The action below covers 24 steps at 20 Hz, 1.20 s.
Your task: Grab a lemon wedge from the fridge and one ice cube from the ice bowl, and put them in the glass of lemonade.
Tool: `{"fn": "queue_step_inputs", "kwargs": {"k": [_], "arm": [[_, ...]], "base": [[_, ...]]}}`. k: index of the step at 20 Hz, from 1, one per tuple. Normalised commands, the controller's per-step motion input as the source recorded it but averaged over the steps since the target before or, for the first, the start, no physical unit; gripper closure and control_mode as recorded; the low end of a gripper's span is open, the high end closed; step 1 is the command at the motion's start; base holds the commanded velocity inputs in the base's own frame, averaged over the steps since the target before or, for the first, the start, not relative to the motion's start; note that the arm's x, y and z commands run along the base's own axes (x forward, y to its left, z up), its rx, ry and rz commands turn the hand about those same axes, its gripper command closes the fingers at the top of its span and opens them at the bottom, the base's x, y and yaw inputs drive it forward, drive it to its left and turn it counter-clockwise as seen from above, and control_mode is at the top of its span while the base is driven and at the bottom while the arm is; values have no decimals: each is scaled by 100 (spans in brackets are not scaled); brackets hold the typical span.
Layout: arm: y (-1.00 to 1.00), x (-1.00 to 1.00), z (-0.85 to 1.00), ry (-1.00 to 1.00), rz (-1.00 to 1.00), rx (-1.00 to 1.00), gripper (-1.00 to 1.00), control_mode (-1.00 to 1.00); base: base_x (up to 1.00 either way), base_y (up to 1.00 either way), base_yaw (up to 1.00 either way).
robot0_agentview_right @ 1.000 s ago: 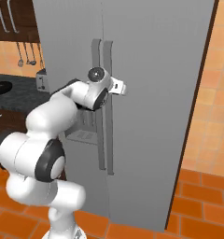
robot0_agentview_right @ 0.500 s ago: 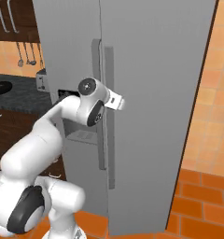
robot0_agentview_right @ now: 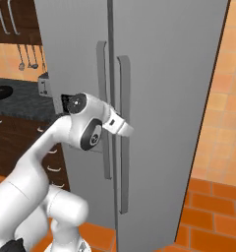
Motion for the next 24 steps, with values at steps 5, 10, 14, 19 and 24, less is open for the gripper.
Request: {"fn": "queue_step_inputs", "kwargs": {"k": [5,10,14,19,24], "arm": [[-3,-46,0,3,-22,0,-100,-100],[-2,-41,16,0,1,0,-100,-100],[24,-42,79,4,8,0,-100,-100],[78,-59,100,-4,0,-2,-100,-100],[87,-3,85,5,0,-14,-100,-100]], "base": [[0,0,0],[0,0,0],[0,0,0],[0,0,0],[0,0,0]]}}
